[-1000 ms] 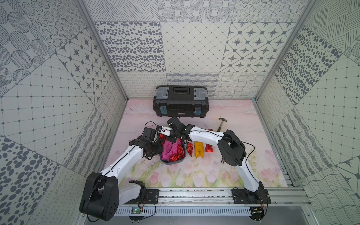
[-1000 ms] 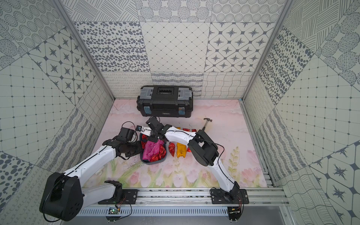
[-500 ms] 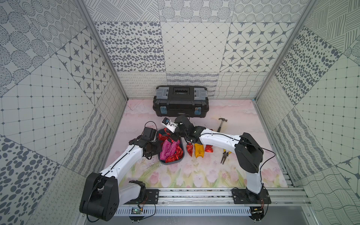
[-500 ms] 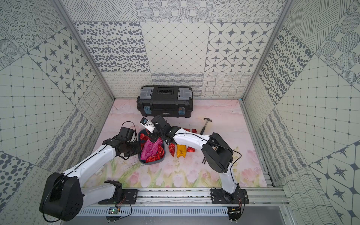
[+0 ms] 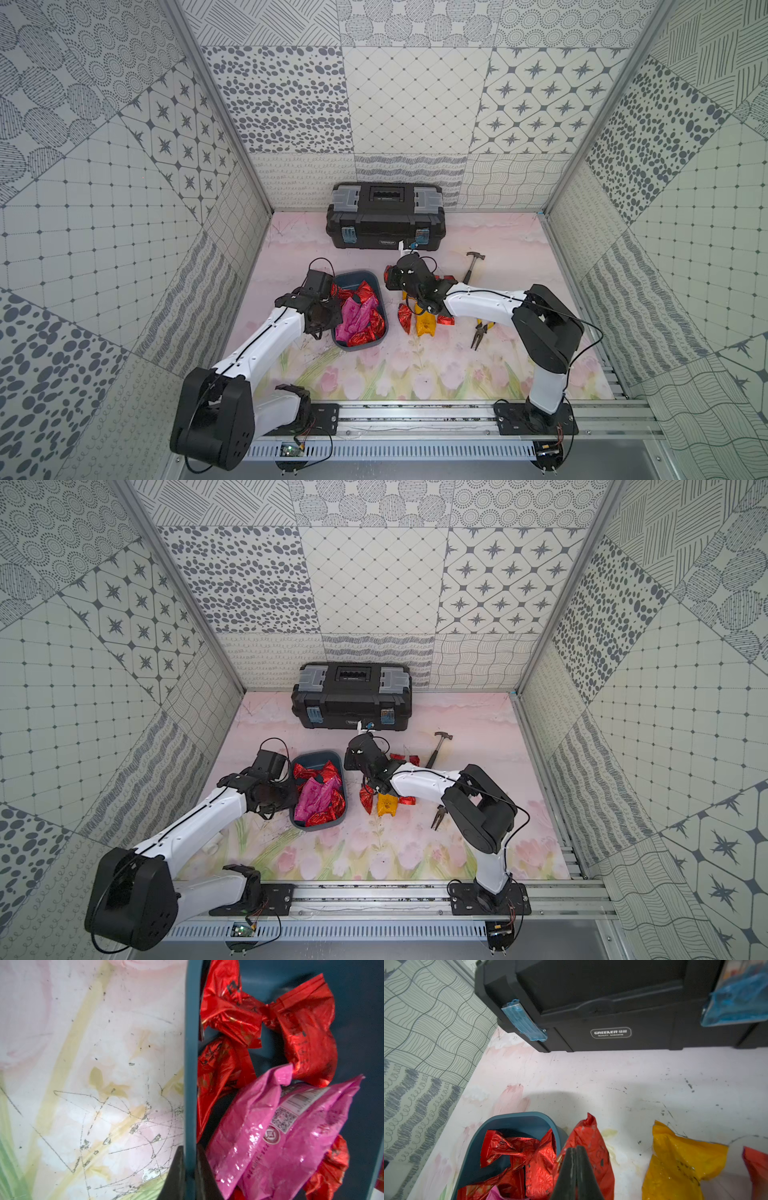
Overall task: Take the tea bags out of the storage box
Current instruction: Place the tea bag at the center of the board, then pick up the tea bag from the storage box.
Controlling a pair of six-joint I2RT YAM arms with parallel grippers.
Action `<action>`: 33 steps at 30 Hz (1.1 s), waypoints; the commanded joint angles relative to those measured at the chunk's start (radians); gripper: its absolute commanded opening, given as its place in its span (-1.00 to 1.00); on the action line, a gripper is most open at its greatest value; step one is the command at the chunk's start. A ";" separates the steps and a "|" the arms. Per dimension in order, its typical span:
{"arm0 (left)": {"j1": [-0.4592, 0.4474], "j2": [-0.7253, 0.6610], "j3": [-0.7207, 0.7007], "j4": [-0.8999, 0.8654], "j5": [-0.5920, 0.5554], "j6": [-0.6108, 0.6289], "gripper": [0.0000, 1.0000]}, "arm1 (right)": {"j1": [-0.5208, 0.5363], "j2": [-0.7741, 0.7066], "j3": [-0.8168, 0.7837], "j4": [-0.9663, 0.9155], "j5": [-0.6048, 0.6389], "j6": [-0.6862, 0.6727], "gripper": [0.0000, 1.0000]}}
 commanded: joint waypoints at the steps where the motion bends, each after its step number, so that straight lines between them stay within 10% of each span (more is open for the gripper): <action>1: 0.002 0.010 0.013 -0.019 -0.014 0.042 -0.88 | -0.010 0.073 0.036 0.058 0.008 0.137 -1.00; 6: 0.002 0.016 0.013 -0.018 0.015 0.051 -0.86 | -0.031 0.147 0.072 0.050 -0.020 0.188 -1.00; 18: 0.002 -0.002 0.016 -0.013 0.025 0.052 -0.66 | -0.047 0.002 0.088 -0.050 -0.084 -0.102 -0.09; 25: 0.002 -0.097 0.057 -0.062 -0.053 0.052 0.07 | -0.046 -0.167 0.073 -0.242 -0.171 -0.327 -0.05; 33: -0.108 -0.143 0.169 -0.080 0.062 0.197 0.11 | -0.047 -0.322 -0.056 -0.339 -0.189 -0.400 -0.08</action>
